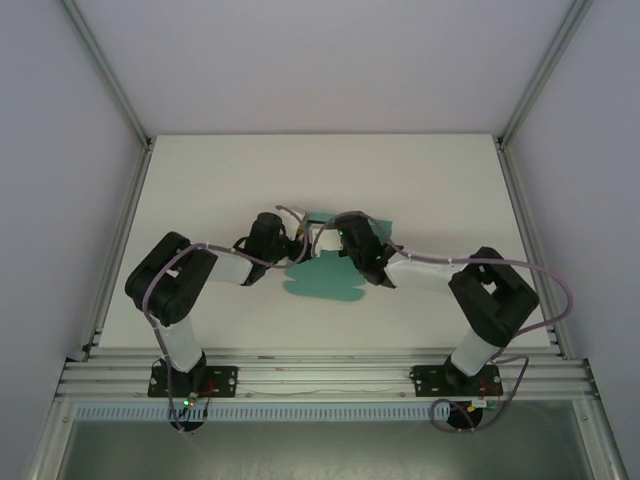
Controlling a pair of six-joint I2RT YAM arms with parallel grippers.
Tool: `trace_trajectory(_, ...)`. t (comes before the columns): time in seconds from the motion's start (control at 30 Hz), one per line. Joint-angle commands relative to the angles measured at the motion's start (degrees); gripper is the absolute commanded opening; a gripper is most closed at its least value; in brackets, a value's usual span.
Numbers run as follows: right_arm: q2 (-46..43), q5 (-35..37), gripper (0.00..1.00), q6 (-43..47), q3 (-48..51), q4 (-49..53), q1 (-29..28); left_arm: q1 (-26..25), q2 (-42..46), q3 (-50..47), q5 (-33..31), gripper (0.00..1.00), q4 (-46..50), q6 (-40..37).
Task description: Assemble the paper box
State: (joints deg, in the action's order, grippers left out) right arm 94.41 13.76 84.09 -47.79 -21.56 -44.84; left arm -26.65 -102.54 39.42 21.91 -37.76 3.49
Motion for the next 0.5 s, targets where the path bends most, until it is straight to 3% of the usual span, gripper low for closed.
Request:
trace_trajectory(0.0, -0.29, 1.46, 0.00, 1.49, 4.37, -1.03, -3.17, -0.77, 1.39, -2.96, -5.32, 0.62, -4.20, -2.37)
trace_trajectory(0.23, -5.10, 4.80, 0.00, 2.19, 9.04, -2.35, -3.85, -0.77, 5.29, -7.91, -6.25, 0.59, -7.27, -4.11)
trace_trajectory(0.47, -2.81, 5.07, 0.00, -2.72, 6.02, 2.86, -5.21, -1.12, 1.83, -7.49, -4.29, 0.64, -15.88, -4.28)
